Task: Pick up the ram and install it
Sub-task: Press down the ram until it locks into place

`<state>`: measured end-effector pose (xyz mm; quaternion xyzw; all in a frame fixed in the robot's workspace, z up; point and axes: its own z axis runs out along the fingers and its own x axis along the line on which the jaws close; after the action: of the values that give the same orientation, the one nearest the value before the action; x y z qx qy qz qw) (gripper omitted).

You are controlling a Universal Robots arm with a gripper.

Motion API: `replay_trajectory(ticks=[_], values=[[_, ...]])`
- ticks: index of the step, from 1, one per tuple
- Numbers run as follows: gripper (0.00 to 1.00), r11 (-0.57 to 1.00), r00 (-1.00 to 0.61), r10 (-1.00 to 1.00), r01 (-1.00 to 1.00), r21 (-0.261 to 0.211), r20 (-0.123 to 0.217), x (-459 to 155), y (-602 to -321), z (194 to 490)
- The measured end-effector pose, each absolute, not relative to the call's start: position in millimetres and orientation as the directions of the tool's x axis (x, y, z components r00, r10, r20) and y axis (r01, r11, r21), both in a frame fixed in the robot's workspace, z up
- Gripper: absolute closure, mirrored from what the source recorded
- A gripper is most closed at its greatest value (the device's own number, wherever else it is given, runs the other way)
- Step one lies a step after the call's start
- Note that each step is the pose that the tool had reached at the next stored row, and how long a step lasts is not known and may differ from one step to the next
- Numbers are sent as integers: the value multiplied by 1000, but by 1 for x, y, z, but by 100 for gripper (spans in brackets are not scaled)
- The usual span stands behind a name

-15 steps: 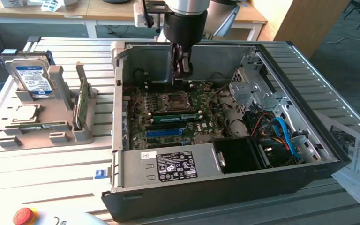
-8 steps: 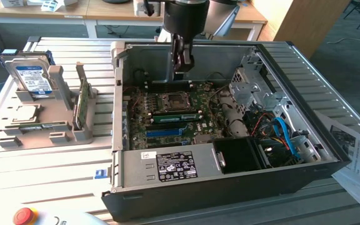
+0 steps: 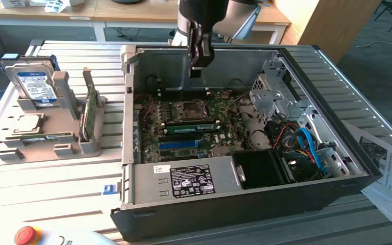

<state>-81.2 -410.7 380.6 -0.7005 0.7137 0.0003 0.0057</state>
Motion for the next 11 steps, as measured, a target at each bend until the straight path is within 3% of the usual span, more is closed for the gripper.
replay_trajectory(ticks=[11], values=[[90,19,-19,-1000,-1000,-7,-4,-81,-411,399]])
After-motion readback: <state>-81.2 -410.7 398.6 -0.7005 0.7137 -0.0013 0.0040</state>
